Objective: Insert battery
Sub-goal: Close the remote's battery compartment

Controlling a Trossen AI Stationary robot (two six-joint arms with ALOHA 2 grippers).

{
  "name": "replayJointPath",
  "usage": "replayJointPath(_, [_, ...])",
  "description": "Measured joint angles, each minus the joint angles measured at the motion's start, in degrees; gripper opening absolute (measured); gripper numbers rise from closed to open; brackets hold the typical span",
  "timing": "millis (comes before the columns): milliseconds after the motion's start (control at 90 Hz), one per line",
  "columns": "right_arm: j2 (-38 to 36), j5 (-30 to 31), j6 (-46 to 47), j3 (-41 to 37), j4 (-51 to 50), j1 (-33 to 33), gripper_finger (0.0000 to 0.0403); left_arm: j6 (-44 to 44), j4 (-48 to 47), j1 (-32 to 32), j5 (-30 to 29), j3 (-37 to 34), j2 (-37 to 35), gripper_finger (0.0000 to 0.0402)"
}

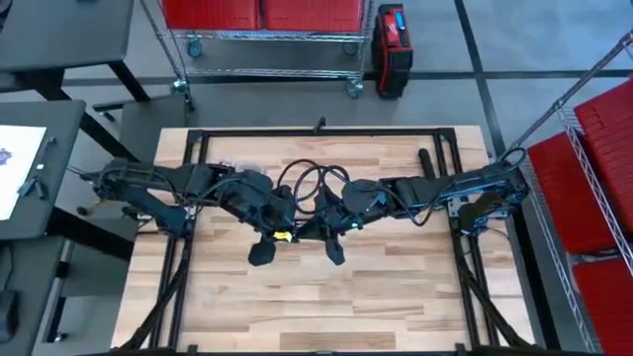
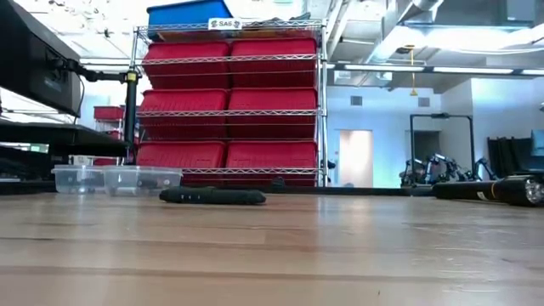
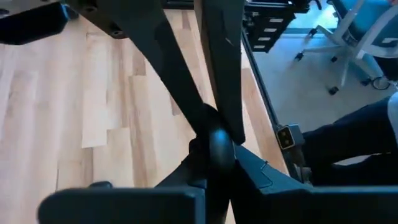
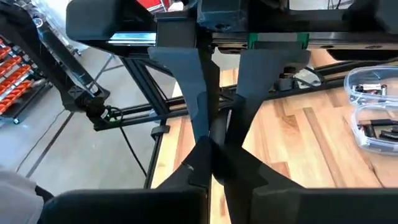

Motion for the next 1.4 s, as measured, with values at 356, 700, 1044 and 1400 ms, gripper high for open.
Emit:
replayJointPath(356, [-5.07, -1.03, 2.40, -0.02, -7.48, -3.45, 0.0000, 5.75, 0.08, 2.84, -12.09, 0.20, 0.00, 0.0111])
replayJointPath(700, [-14.38, -1.06, 2.06, -0.14, -19.70, -14.68, 0.0001, 12.94, -12.24, 6.57, -26.15, 1.86, -3.93, 0.0133])
replayJointPath(1044, [-24.13, -6.52, 17.27, -31.92, 10.49, -22.29, 0.0001, -0.48, -17.07, 7.04, -31.80, -15.92, -17.35, 0.0130])
replayJointPath(1400, [-2.10, 7.25, 44.98, -59.13, 76.82, -15.15, 0.0001, -1.00, 3.44, 7.04, -20.67, -39.62, -26.25, 0.0129])
